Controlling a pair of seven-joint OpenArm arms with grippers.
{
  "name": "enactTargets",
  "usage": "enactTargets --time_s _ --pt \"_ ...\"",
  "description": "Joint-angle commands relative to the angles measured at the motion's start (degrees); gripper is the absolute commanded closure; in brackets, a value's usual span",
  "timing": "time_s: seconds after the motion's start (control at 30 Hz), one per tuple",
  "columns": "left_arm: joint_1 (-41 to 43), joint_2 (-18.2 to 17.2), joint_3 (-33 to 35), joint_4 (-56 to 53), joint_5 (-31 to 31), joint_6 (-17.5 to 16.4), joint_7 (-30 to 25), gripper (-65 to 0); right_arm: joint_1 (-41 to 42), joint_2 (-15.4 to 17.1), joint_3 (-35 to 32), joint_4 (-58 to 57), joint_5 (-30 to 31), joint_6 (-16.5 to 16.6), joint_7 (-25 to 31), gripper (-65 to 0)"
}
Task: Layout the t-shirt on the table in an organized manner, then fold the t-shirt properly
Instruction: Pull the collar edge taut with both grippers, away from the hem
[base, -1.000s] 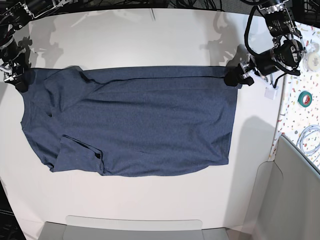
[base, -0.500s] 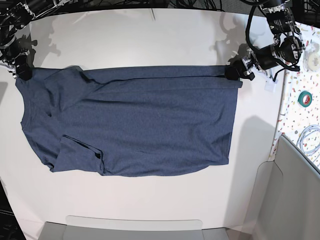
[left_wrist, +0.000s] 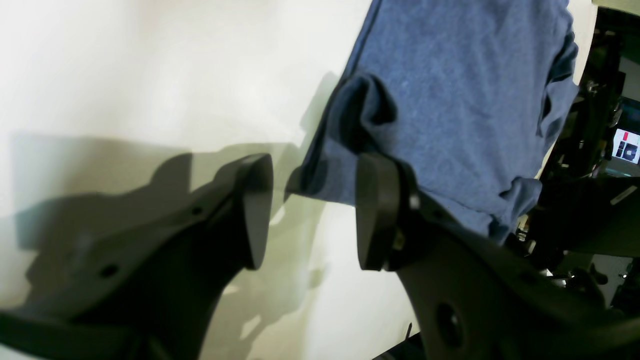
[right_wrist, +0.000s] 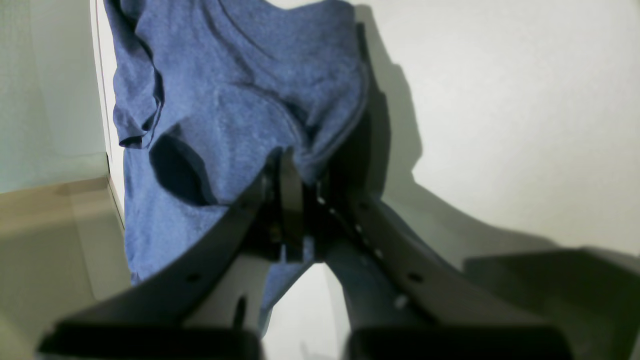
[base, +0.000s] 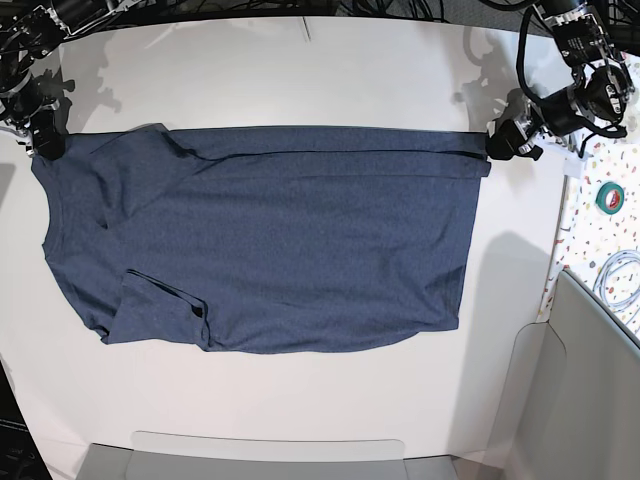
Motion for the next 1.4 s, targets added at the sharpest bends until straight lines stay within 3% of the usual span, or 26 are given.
enactTargets --time_s 0.0,0.47,0.67,0.97,1.07,1.17,1.2,1.37 --pt "-0.26 -1.19 -0.49 0.85 -1.43 -0.17 0.34 -27.1 -0.16 0.33 0.14 0.29 -0.09 -0.63 -0.47 -2.0" --pt "-0.44 0.92 2.76 0.59 -1.08 0.19 0.34 -29.3 -0.6 0.24 0.14 0.38 -0.09 -0.63 -0.64 -2.0" --pt "-1.76 2.77 4.08 0.59 -1.16 6.25 0.34 -29.4 -0.95 0.24 0.14 0.47 -0.09 -0.63 -0.64 -2.0" --pt "-2.11 3.73 4.17 0.59 -1.25 6.25 0.34 -28.7 -1.04 0.42 0.14 0.47 -0.09 -0.63 -0.73 -2.0" --pt "-1.76 3.73 3.9 0.59 -1.34 6.16 0.34 -22.1 -1.04 0.42 0.14 0.47 -0.09 -0.54 -0.73 -2.0" --pt "-1.58 3.73 3.73 0.59 -1.25 6.16 0.34 -3.0 -1.83 0.42 0.14 0.56 0.18 -0.54 -0.73 0.0" --pt "-1.32 3.73 3.73 0.59 -1.25 6.16 0.34 0.0 -1.83 0.42 0.14 0.56 0.27 -0.54 -0.82 0.0" --pt "0.88 3.73 2.41 0.94 -1.34 6.16 0.34 0.0 -1.92 0.68 0.49 0.56 0.27 -0.54 -3.46 0.0"
